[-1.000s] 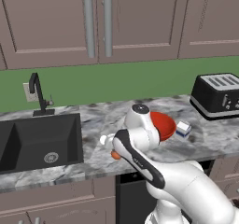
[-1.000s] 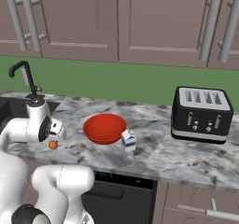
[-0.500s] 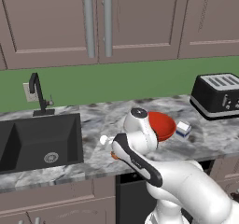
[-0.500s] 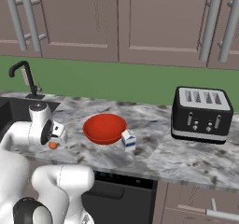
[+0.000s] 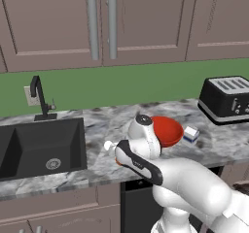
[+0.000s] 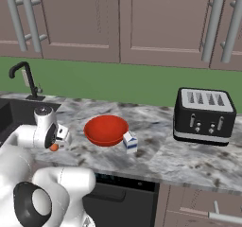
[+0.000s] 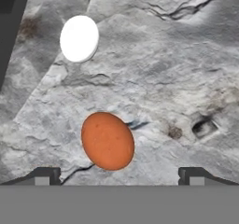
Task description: Gather the eggs and milk located in the vicinity of the sink area and place them right next to the bowl.
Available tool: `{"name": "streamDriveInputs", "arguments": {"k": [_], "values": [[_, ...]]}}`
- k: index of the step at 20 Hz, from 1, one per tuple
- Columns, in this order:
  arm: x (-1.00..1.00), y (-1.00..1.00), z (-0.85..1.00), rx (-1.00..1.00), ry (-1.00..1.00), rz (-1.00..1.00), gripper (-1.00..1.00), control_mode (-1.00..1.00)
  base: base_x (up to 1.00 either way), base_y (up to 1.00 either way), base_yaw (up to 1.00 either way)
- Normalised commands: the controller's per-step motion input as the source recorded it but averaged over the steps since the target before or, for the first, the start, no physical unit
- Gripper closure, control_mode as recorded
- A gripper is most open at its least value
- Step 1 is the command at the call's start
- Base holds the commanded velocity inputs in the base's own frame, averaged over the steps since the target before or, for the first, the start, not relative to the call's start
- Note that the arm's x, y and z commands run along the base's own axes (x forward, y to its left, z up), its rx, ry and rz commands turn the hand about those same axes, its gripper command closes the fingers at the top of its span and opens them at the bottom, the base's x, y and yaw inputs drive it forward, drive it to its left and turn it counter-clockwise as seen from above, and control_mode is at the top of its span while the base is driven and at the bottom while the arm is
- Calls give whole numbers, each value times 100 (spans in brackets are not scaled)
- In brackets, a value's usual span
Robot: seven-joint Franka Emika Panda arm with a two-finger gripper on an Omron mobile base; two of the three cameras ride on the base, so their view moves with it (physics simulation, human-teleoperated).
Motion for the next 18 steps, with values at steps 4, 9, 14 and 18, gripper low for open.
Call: {"name": "streamDriveInputs", "arguments": {"k": [4, 9, 14, 18], "values": [[17, 8, -14, 0, 0, 0, -100, -100, 0, 0, 0], [3, 14, -14, 0, 0, 0, -100, -100, 0, 0, 0], [0, 12, -9, 0, 0, 0, -100, -100, 0, 0, 0], [0, 3, -11, 0, 0, 0, -100, -100, 0, 0, 0]]}}
